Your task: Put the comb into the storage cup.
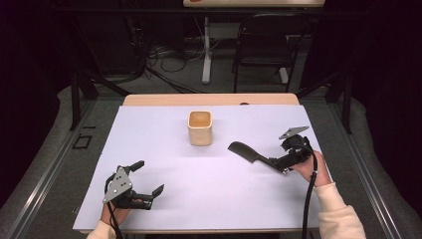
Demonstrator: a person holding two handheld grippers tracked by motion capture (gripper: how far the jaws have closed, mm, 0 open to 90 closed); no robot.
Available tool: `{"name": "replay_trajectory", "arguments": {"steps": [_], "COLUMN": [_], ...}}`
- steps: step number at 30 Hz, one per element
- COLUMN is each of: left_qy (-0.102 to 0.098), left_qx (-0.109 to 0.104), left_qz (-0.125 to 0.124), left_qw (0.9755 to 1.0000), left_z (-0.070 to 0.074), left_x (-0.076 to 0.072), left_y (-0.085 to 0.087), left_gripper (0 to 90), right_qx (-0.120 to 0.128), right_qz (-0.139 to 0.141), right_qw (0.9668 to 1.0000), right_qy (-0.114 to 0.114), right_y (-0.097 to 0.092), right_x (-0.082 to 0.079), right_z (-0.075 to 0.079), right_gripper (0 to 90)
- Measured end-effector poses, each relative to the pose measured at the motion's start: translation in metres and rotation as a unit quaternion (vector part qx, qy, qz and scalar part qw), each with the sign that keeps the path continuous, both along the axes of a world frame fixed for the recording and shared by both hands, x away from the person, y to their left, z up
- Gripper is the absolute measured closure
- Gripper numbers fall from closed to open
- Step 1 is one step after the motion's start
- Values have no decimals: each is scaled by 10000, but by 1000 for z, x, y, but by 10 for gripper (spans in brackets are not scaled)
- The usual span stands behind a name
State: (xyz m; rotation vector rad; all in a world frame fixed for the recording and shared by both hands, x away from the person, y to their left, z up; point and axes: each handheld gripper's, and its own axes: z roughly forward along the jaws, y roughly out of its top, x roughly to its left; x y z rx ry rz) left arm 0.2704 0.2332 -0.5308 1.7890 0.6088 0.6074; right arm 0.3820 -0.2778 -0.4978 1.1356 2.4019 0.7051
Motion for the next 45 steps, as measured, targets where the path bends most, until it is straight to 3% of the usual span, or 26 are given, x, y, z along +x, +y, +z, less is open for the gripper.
{"name": "replay_trajectory", "arguments": {"steps": [6,24,37,45], "left_qy": [11,4,20,3], "left_qx": [-17,-2,-29,-33], "left_qz": [14,26,21,25], "left_qw": [10000,10000,10000,10000], "left_z": [0,0,0,0], "left_x": [1,-1,-1,-1], "left_y": [0,1,2,2], "left_gripper": [0,0,0,0], "right_qx": [90,-238,-392,-597], "right_qz": [110,549,750,847], "right_qw": [9999,9982,9952,9924], "right_qy": [21,101,501,666], "right_y": [3,27,40,49], "right_x": [1,6,10,12], "right_z": [0,-2,-12,-17], "right_gripper": [0,0,0,134]}}
